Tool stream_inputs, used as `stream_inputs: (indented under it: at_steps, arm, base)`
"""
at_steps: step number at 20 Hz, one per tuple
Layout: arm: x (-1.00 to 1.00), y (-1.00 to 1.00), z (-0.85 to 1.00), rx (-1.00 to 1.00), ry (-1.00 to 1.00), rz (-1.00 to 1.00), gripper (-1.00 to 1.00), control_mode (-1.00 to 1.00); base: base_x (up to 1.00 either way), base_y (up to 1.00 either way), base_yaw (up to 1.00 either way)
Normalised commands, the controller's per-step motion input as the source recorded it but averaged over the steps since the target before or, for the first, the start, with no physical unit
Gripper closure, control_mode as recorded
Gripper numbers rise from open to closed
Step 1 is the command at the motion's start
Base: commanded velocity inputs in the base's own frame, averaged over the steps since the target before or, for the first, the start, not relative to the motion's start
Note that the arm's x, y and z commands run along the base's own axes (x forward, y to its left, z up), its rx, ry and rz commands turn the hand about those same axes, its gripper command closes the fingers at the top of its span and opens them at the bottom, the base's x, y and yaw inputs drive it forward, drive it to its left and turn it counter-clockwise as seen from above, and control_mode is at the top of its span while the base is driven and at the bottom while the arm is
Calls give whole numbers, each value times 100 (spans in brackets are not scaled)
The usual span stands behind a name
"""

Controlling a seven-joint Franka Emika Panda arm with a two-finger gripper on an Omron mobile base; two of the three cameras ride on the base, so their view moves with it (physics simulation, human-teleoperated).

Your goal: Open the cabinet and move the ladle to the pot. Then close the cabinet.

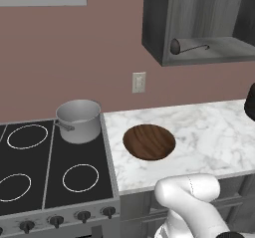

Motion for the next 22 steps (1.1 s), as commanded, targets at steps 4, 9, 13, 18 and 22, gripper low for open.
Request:
stream_inputs:
  at_steps: [4, 9, 13, 18, 22]
  arm:
    - [-2, -39, 0, 6, 0, 0, -100, -100]
    - [0, -27, 0, 3, 0, 0, -100, -100]
    - [0, -5, 0, 0, -1, 0, -100, -100]
    - [0, 37, 0, 0, -7, -1, -100, -100]
    - [2, 81, 0, 0, -11, 0, -100, -100]
  base:
    - [0, 0, 0]
    - [0, 0, 0]
    - [0, 0, 0]
    - [0, 0, 0]
    - [0, 0, 0]
